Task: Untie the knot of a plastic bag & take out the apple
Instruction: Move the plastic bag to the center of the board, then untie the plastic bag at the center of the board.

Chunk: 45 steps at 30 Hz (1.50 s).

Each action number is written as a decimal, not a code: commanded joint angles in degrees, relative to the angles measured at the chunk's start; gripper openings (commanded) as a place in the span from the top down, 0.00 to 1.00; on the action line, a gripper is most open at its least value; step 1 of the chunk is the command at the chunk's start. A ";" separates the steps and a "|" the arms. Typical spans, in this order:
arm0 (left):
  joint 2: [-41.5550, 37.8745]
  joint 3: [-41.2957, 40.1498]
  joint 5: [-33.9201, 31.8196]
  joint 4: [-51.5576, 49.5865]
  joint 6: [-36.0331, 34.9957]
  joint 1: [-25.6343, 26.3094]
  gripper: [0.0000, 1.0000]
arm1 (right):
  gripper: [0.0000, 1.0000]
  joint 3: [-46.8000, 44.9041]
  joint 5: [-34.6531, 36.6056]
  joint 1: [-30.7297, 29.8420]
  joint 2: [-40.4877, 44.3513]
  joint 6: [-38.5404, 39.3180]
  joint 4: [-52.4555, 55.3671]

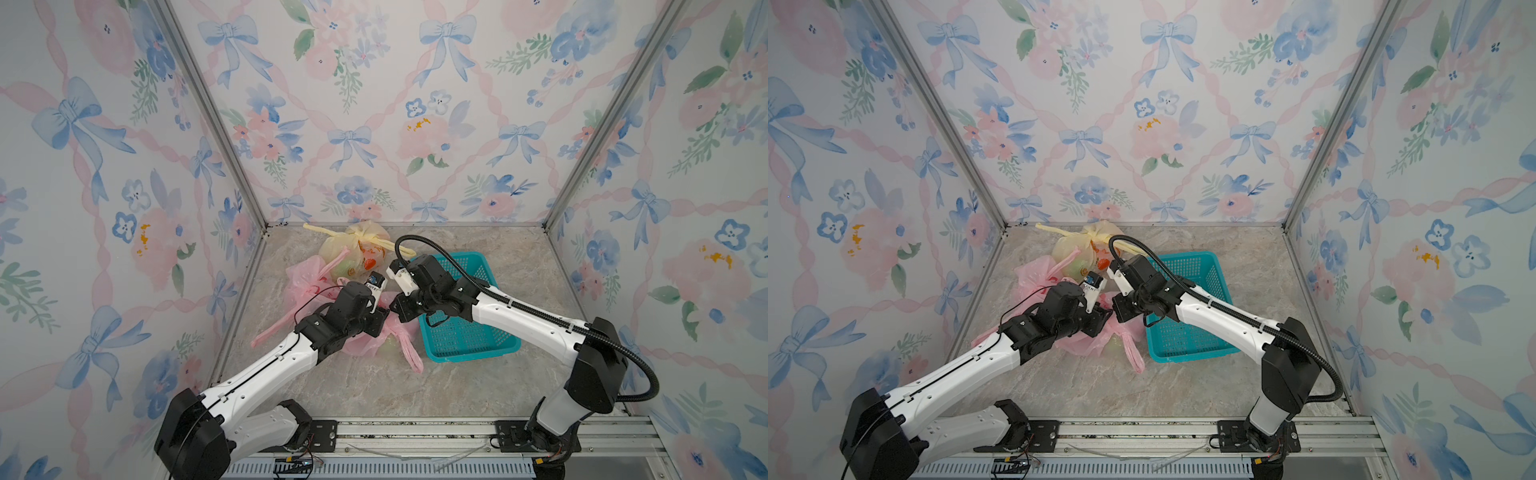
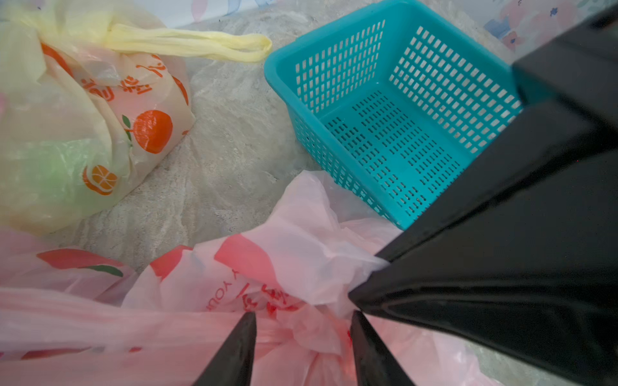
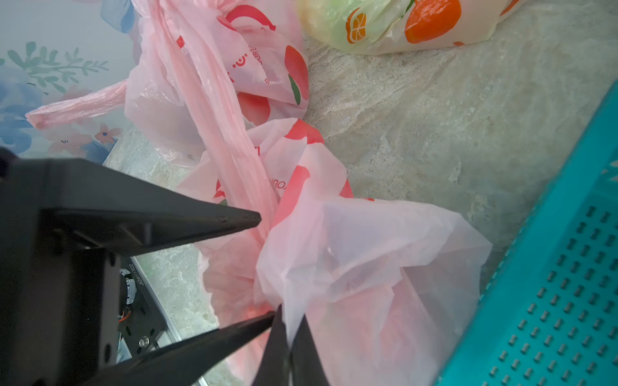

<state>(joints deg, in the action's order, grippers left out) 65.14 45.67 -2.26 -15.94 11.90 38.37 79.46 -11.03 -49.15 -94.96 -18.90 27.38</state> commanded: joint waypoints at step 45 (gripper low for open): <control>1.10 -0.16 -1.02 -4.79 4.12 -4.50 1.00 | 1.00 -0.01 -6.00 6.39 -0.21 -0.49 -2.25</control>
<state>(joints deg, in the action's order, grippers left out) 69.12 45.12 0.84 -18.04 14.06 36.56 79.83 -15.49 -44.42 -97.71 -19.11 26.61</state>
